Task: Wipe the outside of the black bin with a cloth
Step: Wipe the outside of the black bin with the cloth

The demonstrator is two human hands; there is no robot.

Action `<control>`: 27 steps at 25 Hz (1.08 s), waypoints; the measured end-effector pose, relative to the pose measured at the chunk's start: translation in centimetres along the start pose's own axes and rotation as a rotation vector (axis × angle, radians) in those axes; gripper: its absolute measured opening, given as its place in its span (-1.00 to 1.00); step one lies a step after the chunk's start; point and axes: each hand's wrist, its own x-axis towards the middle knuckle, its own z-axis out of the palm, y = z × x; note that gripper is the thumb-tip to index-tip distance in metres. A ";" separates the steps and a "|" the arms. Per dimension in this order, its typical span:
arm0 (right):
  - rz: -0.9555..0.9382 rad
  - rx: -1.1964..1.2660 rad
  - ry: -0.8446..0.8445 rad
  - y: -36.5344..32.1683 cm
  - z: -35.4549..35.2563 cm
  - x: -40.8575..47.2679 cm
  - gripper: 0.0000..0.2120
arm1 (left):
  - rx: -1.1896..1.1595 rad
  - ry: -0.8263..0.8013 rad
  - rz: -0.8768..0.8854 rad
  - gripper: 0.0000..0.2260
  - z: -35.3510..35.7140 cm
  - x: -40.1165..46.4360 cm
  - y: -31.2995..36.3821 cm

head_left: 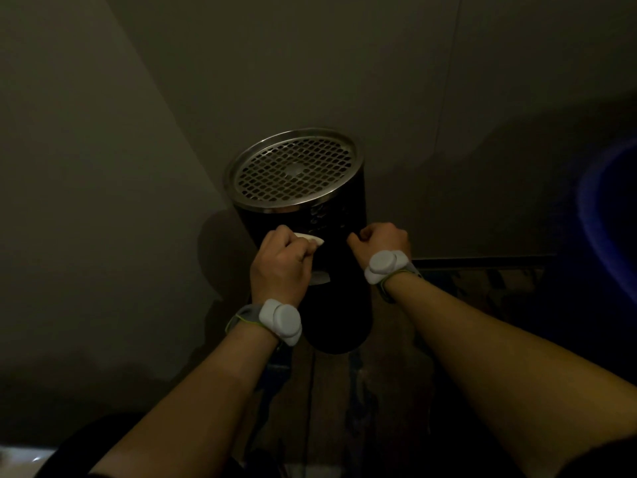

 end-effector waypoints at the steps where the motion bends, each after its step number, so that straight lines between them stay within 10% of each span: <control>1: 0.008 0.003 -0.004 0.0 -0.1 0.1 -0.68 | 0.011 0.009 0.016 -0.89 -0.1 0.1 0.2; 27: -0.006 -0.044 -0.079 0.3 0.1 1.0 -0.63 | -0.127 0.238 -0.153 -0.82 -1.0 1.0 1.8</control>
